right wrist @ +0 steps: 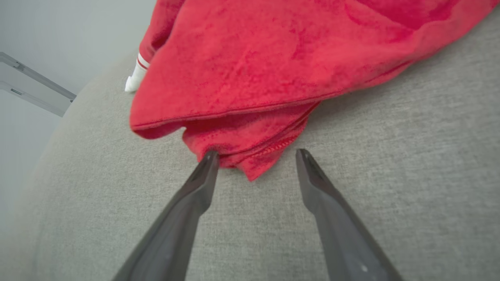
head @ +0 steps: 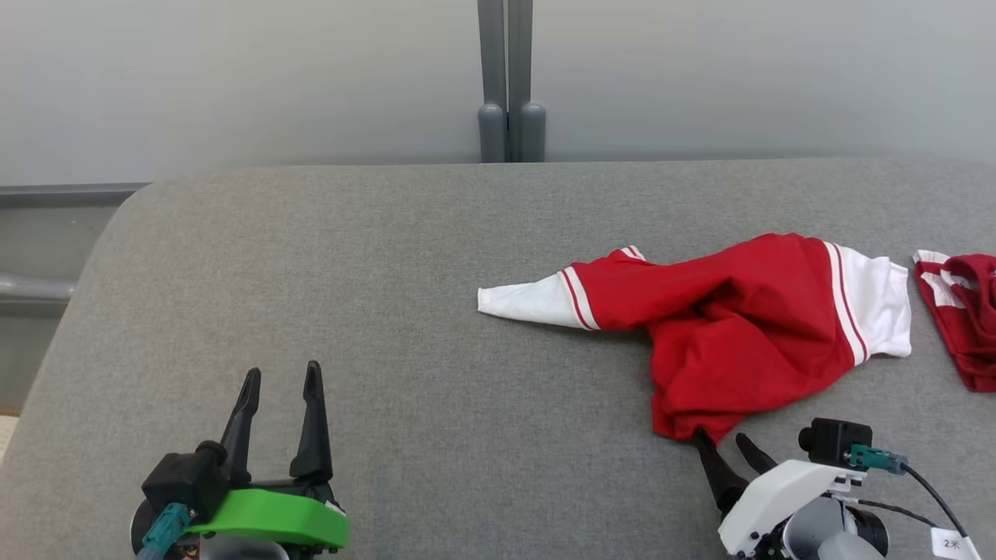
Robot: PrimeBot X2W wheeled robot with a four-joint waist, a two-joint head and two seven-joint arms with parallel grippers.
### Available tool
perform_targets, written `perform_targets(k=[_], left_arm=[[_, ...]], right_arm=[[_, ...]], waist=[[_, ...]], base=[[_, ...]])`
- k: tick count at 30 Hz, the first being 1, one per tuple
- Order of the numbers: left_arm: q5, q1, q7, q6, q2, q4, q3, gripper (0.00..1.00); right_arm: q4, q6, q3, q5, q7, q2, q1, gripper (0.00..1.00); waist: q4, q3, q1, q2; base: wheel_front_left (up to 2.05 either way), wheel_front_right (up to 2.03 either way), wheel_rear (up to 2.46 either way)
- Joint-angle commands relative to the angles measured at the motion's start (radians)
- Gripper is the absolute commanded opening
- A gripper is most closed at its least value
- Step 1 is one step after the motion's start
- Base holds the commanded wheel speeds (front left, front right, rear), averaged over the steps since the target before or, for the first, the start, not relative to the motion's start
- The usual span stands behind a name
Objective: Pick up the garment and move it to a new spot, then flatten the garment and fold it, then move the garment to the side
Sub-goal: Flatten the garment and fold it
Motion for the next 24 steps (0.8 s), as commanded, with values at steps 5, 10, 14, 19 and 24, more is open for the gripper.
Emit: perform_targets(k=[5,10,14,19,24], left_arm=[[0.006,-0.017,-0.003,-0.005,0.002,0.002,0.001,1.00],[0.006,-0.022,-0.003,-0.005,0.002,0.007,0.000,1.00],[0.006,-0.027,-0.003,-0.007,0.002,0.009,-0.001,1.00],[0.002,-0.037,-0.003,-0.008,0.001,0.011,-0.011,1.00],[-0.005,-0.051,-0.003,-0.006,0.001,0.014,-0.022,1.00]], right_arm=[[0.062,0.000,-0.002,-0.006,-0.061,-0.002,-0.052,0.00],[0.078,0.000,0.042,0.010,-0.077,0.001,-0.071,0.00],[0.038,0.000,0.117,0.048,-0.074,0.017,-0.083,0.00],[-0.003,0.000,0.258,0.092,-0.045,0.030,-0.137,0.00],[0.021,0.000,0.375,0.145,-0.033,0.046,-0.240,0.00]], waist=[[0.050,0.027,0.0000,0.0000],[0.095,0.035,0.0000,0.0000],[0.134,0.040,0.0000,0.0000],[0.178,0.054,0.0000,0.0000],[0.220,0.078,0.0000,0.0000]], base=[[0.00,0.00,0.00],[0.00,0.00,0.00],[0.00,0.00,0.00],[0.00,0.00,0.00],[0.00,0.00,0.00]])
